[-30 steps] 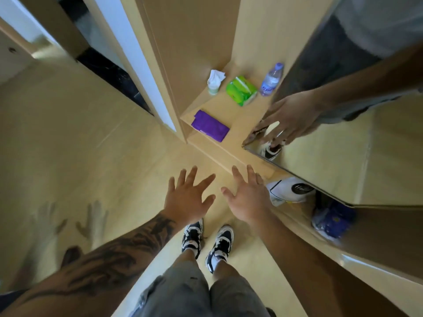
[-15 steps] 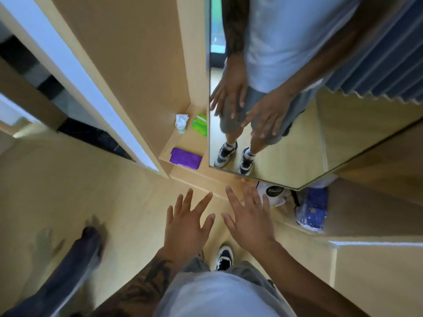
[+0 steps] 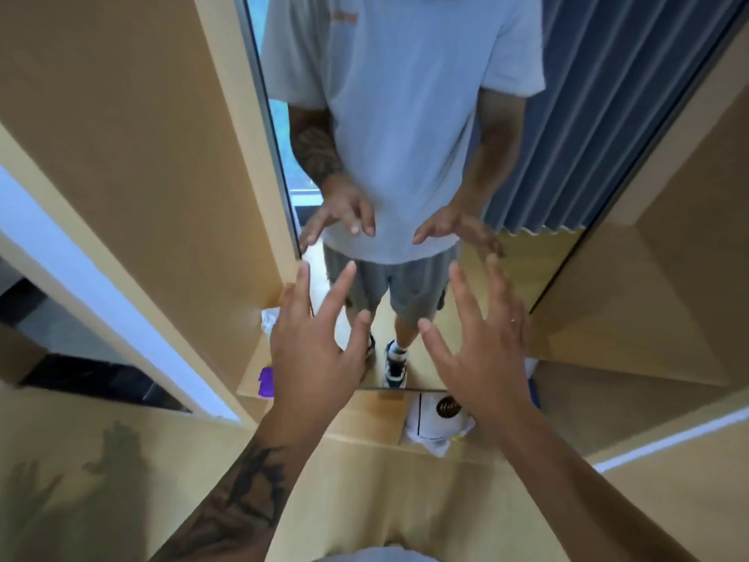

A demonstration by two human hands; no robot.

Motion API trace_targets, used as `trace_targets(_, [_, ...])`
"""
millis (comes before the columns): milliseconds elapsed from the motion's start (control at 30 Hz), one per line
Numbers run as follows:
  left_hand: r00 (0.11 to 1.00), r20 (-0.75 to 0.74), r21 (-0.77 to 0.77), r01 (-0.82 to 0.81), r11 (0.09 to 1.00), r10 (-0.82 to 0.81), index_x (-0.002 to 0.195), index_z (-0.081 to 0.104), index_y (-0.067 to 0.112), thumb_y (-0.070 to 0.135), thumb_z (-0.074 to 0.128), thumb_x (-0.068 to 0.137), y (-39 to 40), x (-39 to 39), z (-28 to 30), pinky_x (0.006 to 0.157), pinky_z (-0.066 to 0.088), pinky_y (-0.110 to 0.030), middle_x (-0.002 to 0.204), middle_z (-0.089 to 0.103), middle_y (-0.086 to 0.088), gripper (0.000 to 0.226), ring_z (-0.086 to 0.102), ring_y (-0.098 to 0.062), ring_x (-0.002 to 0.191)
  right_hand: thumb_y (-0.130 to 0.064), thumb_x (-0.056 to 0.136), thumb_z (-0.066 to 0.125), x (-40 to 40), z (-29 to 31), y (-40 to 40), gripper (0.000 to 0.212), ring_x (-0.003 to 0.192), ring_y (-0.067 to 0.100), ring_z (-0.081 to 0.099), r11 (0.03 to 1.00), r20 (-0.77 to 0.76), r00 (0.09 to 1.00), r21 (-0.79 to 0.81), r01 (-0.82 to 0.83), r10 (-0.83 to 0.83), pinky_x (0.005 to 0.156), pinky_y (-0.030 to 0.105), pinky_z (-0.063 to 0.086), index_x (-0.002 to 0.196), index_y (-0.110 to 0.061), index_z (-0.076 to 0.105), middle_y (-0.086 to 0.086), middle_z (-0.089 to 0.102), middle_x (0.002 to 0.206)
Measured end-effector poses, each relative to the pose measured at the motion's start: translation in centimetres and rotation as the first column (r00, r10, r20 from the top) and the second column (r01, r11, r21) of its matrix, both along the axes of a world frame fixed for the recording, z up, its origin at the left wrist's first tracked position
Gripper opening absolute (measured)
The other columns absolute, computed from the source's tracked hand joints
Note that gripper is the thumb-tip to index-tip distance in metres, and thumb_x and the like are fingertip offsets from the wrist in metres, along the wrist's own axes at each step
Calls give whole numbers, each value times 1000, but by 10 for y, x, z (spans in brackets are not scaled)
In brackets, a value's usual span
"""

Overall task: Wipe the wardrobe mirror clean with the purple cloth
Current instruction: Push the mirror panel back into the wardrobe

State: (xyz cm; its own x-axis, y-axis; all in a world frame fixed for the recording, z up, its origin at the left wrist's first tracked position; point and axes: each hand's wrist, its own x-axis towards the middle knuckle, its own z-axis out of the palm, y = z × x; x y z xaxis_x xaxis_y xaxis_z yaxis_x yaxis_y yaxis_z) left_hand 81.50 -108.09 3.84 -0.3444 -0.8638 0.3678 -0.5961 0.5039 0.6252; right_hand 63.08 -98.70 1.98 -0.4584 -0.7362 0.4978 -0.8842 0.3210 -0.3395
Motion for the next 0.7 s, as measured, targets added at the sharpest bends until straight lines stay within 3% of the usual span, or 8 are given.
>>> trace_targets(100, [998,-69,-132,3,991,-12,157,39,47,41,64,101,-15,-10,39,122,31,-56,175,12,-3,61,20,-32,158,-62,94,56,-24,46,-10,78,156,28,13,987,-69,996,-154,49,-61,122,59,24,161,-39,24,10,7,171])
trace_targets(233, [988,-157,-261,-41,965,-1,159,34,47,38,65,100,-39,-22,90,123,27,-55,175,8,-6,67,16,-33,158,-66,95,52,-58,100,-22,82,157,35,13,963,-115,988,-260,67,-100,121,61,26,161,-52,4,7,1,173])
trace_targets(333, [978,-209,-335,-79,939,8,160,32,47,36,65,100,-56,-27,117,126,21,-49,175,5,-7,69,14,-33,159,-69,97,45,-79,130,-29,78,158,37,13,933,-158,974,-345,100,-163,121,60,23,163,-48,10,10,-2,174])
trace_targets(400, [966,-259,-335,-78,939,-12,160,31,47,36,66,99,-64,-29,131,125,22,-44,175,2,-5,71,14,-31,159,-66,97,51,-91,149,-30,82,159,36,7,901,-150,967,-414,127,-205,124,58,19,165,-44,9,15,-2,173])
trace_targets(500, [950,-303,-350,-45,936,-68,160,28,50,40,65,100,-69,-34,141,119,27,-35,175,-1,-2,71,12,-14,158,-61,94,65,-105,170,-28,97,159,34,7,847,-75,966,-501,179,-248,125,53,14,166,-35,5,18,2,172])
trace_targets(567, [945,-315,-363,-39,931,-83,159,26,54,43,61,101,-72,-36,141,115,26,-30,175,-2,3,69,8,1,150,-59,90,71,-110,175,-29,107,158,29,12,851,40,991,-508,133,-131,125,57,23,165,-32,1,10,7,172])
trace_targets(633, [938,-336,-360,-43,932,-86,157,26,59,41,58,103,-76,-37,139,113,27,-31,175,-1,8,65,8,4,148,-55,85,75,-110,174,-30,113,156,24,21,857,142,990,-507,93,-23,121,57,32,164,-37,-4,4,17,169])
trace_targets(700, [932,-352,-352,-50,935,-83,156,26,61,39,56,105,-82,-38,137,113,31,-35,175,0,12,63,8,6,149,-63,82,70,-106,172,-32,113,149,25,31,842,147,989,-532,88,-10,117,53,38,163,-40,-7,5,26,164])
